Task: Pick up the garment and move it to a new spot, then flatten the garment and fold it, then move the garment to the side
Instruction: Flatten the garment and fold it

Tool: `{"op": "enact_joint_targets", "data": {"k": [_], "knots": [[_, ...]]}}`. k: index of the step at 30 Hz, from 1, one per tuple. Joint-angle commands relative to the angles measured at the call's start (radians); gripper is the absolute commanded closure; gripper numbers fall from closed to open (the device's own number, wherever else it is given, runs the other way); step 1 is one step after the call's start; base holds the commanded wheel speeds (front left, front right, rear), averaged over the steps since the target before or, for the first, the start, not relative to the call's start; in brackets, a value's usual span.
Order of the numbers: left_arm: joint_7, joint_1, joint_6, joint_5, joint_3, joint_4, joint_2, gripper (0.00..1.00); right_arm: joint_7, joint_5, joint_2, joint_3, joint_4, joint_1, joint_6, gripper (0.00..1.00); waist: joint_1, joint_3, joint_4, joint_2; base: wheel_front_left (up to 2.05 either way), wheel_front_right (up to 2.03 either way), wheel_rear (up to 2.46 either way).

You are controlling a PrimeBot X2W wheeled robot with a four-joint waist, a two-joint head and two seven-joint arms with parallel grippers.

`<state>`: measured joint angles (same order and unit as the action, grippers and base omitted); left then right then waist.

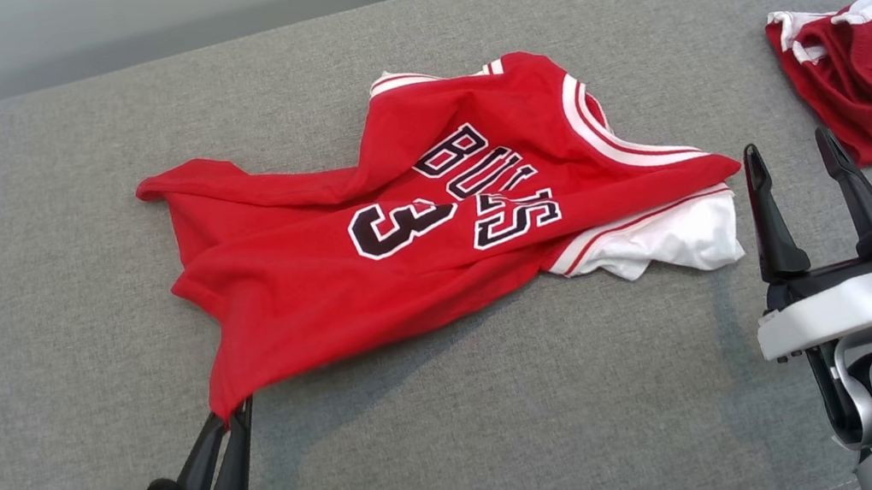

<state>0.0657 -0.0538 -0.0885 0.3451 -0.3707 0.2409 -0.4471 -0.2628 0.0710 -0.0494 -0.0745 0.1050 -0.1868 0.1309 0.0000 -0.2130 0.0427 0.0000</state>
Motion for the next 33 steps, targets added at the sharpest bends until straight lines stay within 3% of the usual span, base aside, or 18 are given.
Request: {"op": "enact_joint_targets", "data": {"k": [1, 7, 12, 13, 15, 20, 24, 33], "knots": [[-0.014, -0.033, -0.008, 0.01, 0.004, 0.015, -0.015, 1.0, -0.003, -0.007, -0.002, -0.001, 0.006, 0.018, 0.0, 0.0, 0.0, 0.004, -0.005, 0.0, 0.0, 0.0, 0.0], [-0.092, -0.121, 0.001, 0.078, -0.001, 0.033, -0.04, 1.0, -0.003, -0.015, -0.002, -0.003, 0.015, 0.027, 0.0, 0.0, 0.0, 0.009, -0.01, 0.0, 0.0, 0.0, 0.0], [-0.081, -0.082, 0.026, 0.142, 0.01, -0.07, -0.007, 1.0, -0.003, -0.012, -0.002, 0.013, 0.031, 0.019, 0.0, 0.0, 0.0, 0.014, -0.004, 0.0, 0.0, 0.0, 0.0], [-0.068, -0.066, 0.028, 0.154, 0.011, -0.096, 0.011, 0.75, -0.003, -0.011, -0.002, 0.017, 0.032, 0.014, 0.0, 0.0, 0.0, 0.014, 0.0, 0.0, 0.0, 0.0, 0.0], [-0.051, -0.047, 0.029, 0.16, 0.017, -0.173, 0.022, 0.0, -0.003, -0.008, -0.002, 0.032, 0.036, 0.003, 0.0, 0.0, 0.0, 0.011, 0.014, 0.0, 0.0, 0.0, 0.0], [-0.03, -0.041, 0.024, 0.177, 0.047, -0.227, 0.007, 0.0, -0.003, -0.011, -0.002, 0.016, 0.028, 0.01, 0.0, 0.0, 0.0, -0.001, 0.029, 0.0, 0.0, 0.0, 0.0], [-0.024, -0.061, 0.009, 0.191, 0.081, -0.207, -0.014, 0.0, -0.003, -0.012, -0.002, 0.009, 0.024, 0.011, 0.0, 0.0, 0.0, -0.008, 0.034, 0.0, 0.0, 0.0, 0.0], [-0.032, -0.016, 0.005, 0.233, 0.113, -0.147, -0.005, 0.0, -0.003, -0.005, -0.002, 0.018, 0.019, -0.007, 0.0, 0.0, 0.0, -0.022, 0.06, 0.0, 0.0, 0.0, 0.0]]}}
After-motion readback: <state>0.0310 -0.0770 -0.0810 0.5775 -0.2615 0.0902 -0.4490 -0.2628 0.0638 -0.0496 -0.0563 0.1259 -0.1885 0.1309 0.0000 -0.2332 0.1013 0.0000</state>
